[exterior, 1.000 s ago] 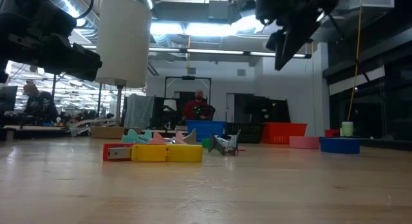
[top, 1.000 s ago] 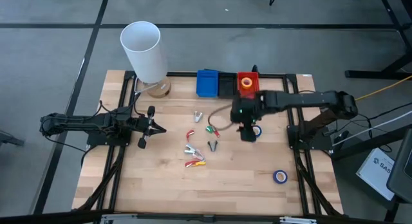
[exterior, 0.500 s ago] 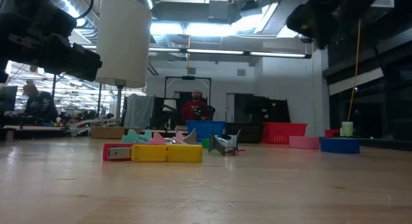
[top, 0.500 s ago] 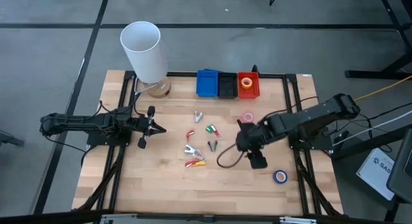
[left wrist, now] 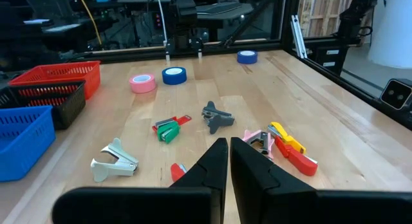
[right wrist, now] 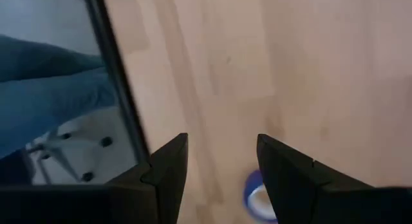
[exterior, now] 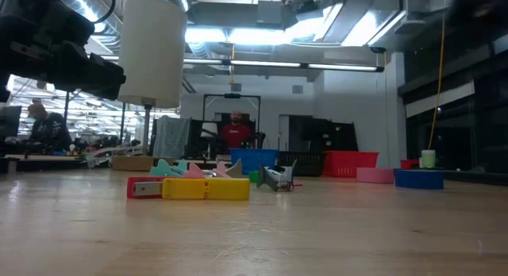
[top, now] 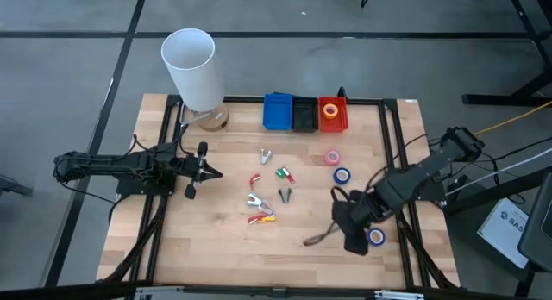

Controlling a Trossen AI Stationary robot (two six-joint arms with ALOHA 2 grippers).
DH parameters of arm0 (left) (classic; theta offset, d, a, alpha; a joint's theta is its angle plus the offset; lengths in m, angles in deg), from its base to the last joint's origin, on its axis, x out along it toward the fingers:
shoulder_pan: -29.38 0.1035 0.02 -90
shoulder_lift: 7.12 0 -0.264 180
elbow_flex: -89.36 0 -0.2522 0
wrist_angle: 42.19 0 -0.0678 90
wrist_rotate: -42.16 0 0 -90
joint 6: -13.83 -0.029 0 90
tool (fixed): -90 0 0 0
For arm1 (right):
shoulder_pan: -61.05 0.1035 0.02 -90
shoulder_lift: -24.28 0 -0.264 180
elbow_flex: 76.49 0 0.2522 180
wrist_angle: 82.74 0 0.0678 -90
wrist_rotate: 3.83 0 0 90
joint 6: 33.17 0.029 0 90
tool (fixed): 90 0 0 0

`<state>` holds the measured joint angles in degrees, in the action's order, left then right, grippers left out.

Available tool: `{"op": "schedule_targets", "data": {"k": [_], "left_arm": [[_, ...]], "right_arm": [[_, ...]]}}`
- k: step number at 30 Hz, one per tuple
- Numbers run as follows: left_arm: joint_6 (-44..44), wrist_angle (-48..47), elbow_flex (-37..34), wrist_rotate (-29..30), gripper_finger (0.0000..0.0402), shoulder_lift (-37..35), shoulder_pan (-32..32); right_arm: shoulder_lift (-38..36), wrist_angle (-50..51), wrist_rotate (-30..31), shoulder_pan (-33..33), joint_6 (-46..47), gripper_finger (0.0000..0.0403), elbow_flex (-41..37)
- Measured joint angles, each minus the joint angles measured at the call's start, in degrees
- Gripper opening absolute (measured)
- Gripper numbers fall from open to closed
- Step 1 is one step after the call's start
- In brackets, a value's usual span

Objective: Pick and place Stapler, Stapler remover, tape
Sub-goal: Put the bottom blue tape into the red bin

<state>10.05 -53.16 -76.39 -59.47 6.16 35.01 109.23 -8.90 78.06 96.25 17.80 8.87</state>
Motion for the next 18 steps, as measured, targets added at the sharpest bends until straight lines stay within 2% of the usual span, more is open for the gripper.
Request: {"op": "schedule_targets", "data": {"k": [4,8,12,18], "left_arm": [[0.0,0.0,0.0,0.0,0.0015,0.0,0.0],[0.0,0.0,0.0,0.0,0.0016,0.0,0.0],[0.0,0.0,0.0,0.0,0.0016,0.0,0.0],[0.0,0.0,0.0,0.0,0.0015,0.0,0.0]], "right_arm": [[0.0,0.4,-0.1,4.8,5.5,0.0186,0.0],[0.0,0.5,0.1,9.3,7.1,0.0186,0.0],[0.0,1.9,3.4,15.0,7.3,0.0186,-0.3],[0.0,0.5,3.1,21.1,15.6,0.0186,-5.4]]}}
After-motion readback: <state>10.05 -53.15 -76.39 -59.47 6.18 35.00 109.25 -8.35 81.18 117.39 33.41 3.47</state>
